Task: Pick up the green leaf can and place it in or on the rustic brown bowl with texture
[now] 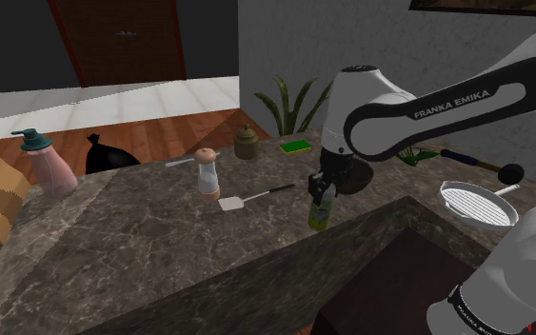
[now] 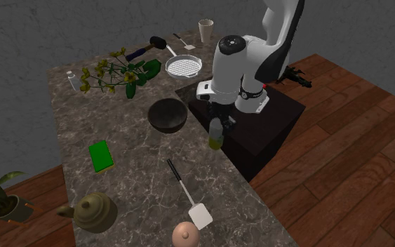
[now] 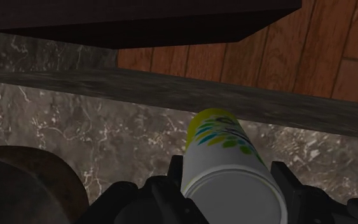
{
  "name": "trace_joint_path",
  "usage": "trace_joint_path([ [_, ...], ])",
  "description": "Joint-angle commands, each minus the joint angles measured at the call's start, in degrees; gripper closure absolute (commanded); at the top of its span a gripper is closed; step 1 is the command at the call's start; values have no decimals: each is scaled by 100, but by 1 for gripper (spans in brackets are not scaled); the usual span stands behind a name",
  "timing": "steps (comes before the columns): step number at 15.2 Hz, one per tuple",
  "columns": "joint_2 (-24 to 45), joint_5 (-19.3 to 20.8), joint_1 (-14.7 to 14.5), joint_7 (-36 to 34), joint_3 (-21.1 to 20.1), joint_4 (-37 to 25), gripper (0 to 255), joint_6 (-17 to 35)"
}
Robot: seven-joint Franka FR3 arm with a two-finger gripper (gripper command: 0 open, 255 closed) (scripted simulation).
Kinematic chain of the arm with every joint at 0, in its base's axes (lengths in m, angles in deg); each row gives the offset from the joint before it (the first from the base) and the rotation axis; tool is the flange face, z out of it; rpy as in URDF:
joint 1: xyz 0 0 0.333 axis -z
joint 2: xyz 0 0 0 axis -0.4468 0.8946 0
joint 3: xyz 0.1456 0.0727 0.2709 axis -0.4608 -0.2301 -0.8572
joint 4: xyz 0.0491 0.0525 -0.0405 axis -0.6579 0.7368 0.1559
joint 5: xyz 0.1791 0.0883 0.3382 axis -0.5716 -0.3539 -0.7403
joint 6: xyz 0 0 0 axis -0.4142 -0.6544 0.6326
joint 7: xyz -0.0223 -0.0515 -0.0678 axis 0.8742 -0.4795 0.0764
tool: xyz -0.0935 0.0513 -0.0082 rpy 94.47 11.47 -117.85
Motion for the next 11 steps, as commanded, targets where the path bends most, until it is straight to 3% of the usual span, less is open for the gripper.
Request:
trace_joint_path([
  [1,-105,-6,-3,18,25,-82,255,-186],
  [11,-442,0,-4,48,114,-607,255,-1045],
])
